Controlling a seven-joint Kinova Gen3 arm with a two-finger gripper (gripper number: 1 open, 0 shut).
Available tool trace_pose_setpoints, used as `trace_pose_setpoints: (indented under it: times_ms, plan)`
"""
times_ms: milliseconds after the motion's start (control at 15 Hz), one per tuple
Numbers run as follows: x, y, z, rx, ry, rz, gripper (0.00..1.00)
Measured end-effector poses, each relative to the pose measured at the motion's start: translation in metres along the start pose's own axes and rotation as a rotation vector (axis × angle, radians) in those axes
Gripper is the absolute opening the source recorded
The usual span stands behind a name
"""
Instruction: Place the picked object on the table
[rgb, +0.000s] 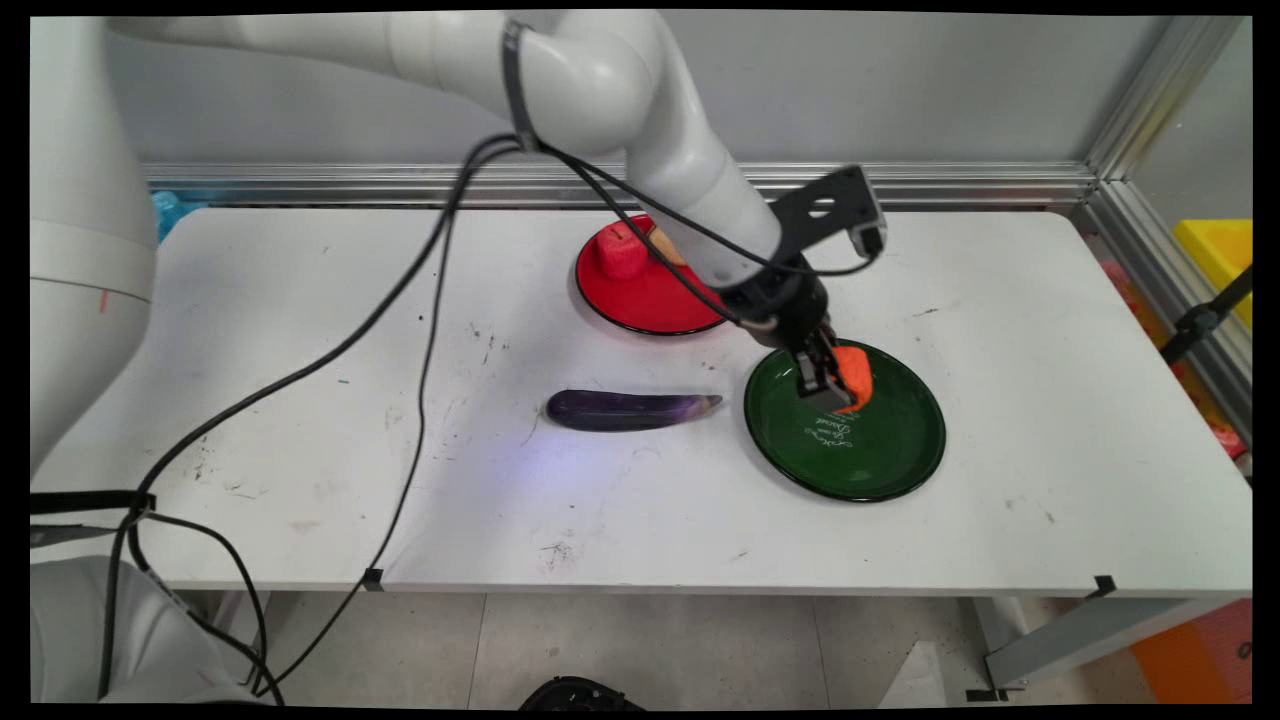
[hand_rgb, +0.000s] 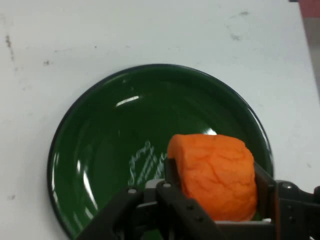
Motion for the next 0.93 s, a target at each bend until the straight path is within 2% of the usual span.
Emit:
trace_pose_setpoints:
  times_ms: [200,533,933]
  plan:
    - [-0.009,0.006,-0.030,-0.008,-0.022,0.000,0.00]
    - [-0.038,0.024,-0.075,-0.030,-0.077,-0.010,0.00]
    - [-0.082,0.049,-0.089,-0.039,-0.132,-0.053,0.00]
